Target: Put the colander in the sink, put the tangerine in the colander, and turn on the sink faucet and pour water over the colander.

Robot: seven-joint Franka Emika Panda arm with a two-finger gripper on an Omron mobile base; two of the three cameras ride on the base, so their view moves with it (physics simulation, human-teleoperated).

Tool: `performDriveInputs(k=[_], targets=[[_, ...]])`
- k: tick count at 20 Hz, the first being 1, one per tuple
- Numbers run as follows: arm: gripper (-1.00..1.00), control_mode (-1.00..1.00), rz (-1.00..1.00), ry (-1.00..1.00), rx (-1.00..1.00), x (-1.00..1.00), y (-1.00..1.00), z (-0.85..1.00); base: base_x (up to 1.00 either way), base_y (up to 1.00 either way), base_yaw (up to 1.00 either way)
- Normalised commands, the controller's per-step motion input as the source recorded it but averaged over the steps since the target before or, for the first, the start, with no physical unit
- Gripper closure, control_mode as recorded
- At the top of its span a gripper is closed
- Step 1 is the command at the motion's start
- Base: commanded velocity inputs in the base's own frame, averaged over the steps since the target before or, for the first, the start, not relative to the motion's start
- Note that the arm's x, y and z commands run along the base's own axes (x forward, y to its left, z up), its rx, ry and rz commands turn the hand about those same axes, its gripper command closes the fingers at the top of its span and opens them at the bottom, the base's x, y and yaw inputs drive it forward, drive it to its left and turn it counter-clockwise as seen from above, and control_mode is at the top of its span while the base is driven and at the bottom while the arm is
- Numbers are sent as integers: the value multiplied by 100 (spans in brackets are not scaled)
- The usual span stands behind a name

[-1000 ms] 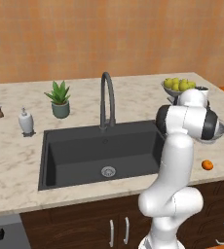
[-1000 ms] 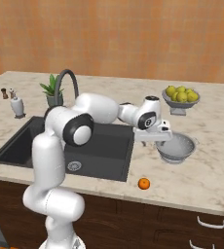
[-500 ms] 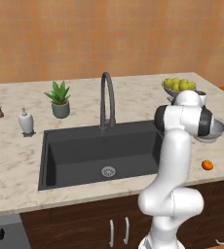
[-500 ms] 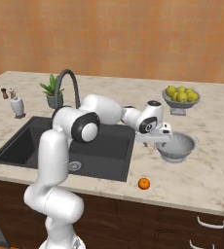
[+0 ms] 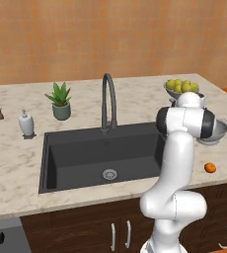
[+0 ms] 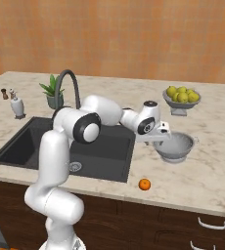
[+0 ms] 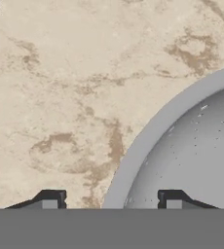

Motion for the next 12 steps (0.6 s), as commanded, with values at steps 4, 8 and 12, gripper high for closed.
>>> performDriveInputs(k=[4,8,12], targets=[[100,-100,0,0,0,-14,-1,-21,0,0,0],[100,-100,2,-15,5,-25,14,26,0,0,0],[100,-100,17,-18,0,-31,56,47,0,0,0]])
